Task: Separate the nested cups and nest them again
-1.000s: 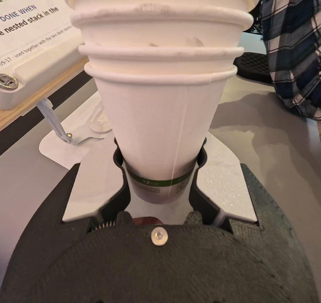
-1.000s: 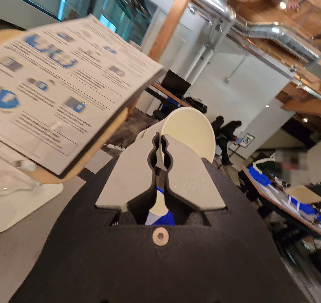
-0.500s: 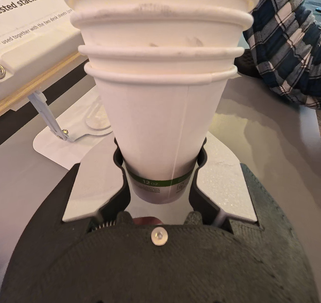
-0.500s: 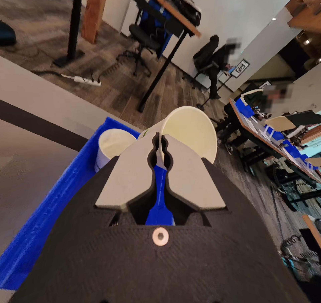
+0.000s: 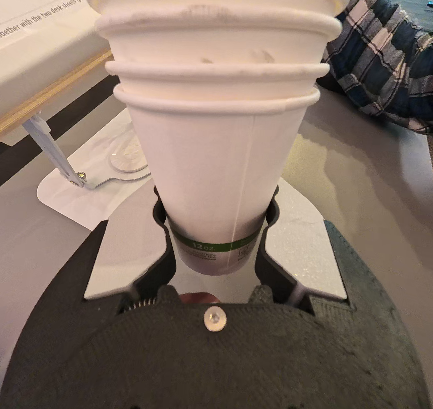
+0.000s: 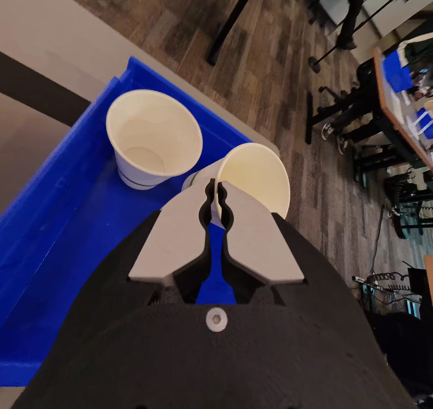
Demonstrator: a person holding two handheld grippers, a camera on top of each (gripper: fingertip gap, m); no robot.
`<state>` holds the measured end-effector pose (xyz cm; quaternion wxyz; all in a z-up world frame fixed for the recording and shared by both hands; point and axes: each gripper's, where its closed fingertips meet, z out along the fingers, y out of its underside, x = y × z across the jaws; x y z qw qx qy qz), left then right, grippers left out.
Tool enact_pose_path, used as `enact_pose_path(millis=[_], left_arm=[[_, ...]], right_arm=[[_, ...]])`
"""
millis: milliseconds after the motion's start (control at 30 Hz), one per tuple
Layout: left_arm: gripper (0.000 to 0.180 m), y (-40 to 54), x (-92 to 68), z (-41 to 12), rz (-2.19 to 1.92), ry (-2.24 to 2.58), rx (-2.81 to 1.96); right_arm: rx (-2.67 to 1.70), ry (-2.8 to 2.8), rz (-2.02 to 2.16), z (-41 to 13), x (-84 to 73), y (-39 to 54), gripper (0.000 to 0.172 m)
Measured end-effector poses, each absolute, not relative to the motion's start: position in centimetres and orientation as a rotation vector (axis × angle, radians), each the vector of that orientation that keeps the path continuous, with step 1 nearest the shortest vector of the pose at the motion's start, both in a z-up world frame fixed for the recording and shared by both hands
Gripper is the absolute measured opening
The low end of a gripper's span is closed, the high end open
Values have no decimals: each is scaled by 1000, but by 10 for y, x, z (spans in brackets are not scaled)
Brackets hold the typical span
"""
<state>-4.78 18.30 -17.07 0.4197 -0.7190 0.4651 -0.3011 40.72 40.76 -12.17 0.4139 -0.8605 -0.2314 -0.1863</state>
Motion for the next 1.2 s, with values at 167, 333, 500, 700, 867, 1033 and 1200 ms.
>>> enact_pose_path(millis=[167,333,500,700,867,1033,1200], left_arm=[[86,183,-47,-171,-755,1168,-1804],[86,182,-48,-171,-754,1169,-1806],[86,184,-49,-166,-758,1145,-1794],[86,183,-49,-155,-853,1085,-1774],[86,186,-52,-158,-862,1056,-1810],[86,186,-53,-162,-837,1073,-1834],[86,184,-53,-162,-826,1084,-1833]], right_arm=[[-2185,-586,-474,-145,410,419,3],[-2158,-518,-494,-137,414,422,44],[-1861,-626,-330,-30,341,380,37],[-1357,-1197,382,48,110,238,23],[-1268,-1571,721,0,-6,164,21],[-1324,-1712,806,-45,-45,154,15],[-1374,-1733,827,-59,-47,159,13]])
